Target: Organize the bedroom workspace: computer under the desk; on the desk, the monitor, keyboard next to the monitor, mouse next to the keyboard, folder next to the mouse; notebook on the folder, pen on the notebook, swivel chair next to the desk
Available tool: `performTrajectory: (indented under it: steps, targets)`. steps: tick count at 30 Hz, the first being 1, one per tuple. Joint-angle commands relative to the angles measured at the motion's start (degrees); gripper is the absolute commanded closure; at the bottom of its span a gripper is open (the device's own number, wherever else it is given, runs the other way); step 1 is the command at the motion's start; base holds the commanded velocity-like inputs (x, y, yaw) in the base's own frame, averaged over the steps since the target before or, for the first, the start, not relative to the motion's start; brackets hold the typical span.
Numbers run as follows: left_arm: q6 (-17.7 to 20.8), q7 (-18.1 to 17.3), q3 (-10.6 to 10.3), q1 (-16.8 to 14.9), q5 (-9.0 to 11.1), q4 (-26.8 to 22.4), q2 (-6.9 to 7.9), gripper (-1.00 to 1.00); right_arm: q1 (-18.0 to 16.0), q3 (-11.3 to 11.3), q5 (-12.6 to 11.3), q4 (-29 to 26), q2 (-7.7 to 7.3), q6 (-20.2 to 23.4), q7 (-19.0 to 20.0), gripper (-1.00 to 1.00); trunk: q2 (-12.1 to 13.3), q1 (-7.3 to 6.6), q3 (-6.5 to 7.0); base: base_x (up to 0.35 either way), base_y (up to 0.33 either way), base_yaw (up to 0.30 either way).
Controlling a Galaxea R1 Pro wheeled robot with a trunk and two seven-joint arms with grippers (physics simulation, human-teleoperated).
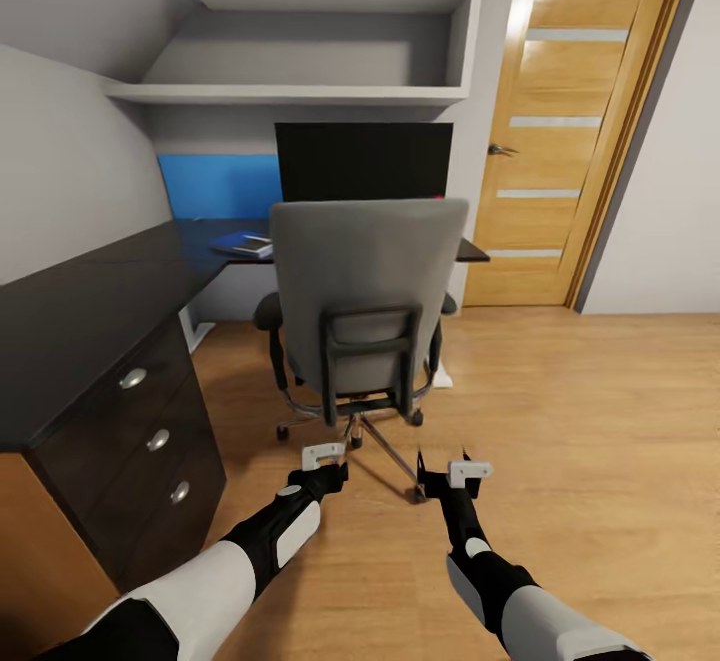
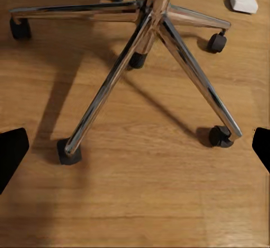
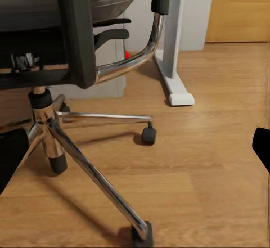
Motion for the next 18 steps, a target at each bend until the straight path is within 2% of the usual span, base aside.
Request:
performTrajectory:
  steps: [1, 8, 15, 18]
  targets:
    - [0.0, 0.4, -0.3, -0.1, 0.2, 0.0, 0.00, -1.00, 0.0, 0.5, 0.1, 0.1, -0.04, -0.1, -0.6, -1.00, 0.0, -0.05, -0.05, -0.332, 0.000, 0.000]
    - [0.1, 0.4, -0.3, -0.1, 0.3, 0.0, 0.00, -1.00, 0.0, 0.5, 0.1, 0.4, -0.17, 0.5, -0.7, -1.00, 0.0, -0.05, -0.05, -0.332, -0.029, 0.000]
    - [0.2, 0.4, -0.3, 0.0, 0.5, 0.3, 0.00, -1.00, 0.0, 0.4, 0.0, 1.4, -0.37, 0.5, -0.7, -1.00, 0.1, -0.23, 1.50, -0.331, -0.118, 0.000]
    - [0.3, 0.5, -0.3, -0.1, 0.7, 2.1, 0.00, -1.00, 0.0, 0.3, 0.0, 2.7, -0.82, 0.2, -0.8, -1.00, 0.1, -0.31, 2.16, -0.119, -0.033, 0.000]
